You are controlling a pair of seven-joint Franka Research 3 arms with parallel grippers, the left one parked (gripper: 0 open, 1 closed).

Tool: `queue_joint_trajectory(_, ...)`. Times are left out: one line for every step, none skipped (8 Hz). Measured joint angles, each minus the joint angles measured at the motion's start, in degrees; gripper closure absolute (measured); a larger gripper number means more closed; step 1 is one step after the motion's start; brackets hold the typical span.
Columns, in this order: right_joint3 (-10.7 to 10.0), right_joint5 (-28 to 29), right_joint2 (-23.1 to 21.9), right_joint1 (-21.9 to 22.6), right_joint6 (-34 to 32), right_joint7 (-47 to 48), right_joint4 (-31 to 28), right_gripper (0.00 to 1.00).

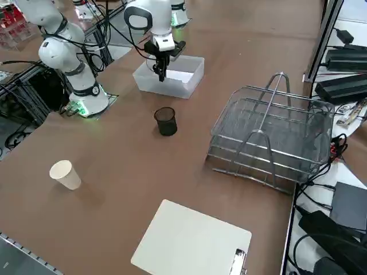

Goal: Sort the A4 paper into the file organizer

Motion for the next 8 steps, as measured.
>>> queue_joint_trajectory(0.0, 0.0, -0.01, 0.0, -0.04, 0.0, 0.16, 0.99)
queue_joint_trajectory(0.0, 0.0, -0.04, 0.0, -0.51, 0.29, 0.8, 0.99)
queue_joint_trajectory(-0.02, 0.0, -0.08, 0.0, -1.99, 0.94, 2.39, 0.99)
queue_joint_trajectory(-0.14, 0.0, -0.17, -0.02, -4.92, 2.05, 5.21, 0.99)
queue_joint_trajectory(-0.44, 0.0, -0.32, -0.15, -8.78, 3.44, 8.88, 0.99)
queue_joint_trajectory(-0.76, 0.0, -0.59, -0.8, -12.33, 4.64, 12.52, 0.99)
queue_joint_trajectory(-1.0, 0.0, -0.93, -2.16, -15.66, 5.18, 16.15, 0.99)
queue_joint_trajectory(-1.19, -0.01, -1.16, -4.14, -19.13, 5.37, 20.14, 0.99)
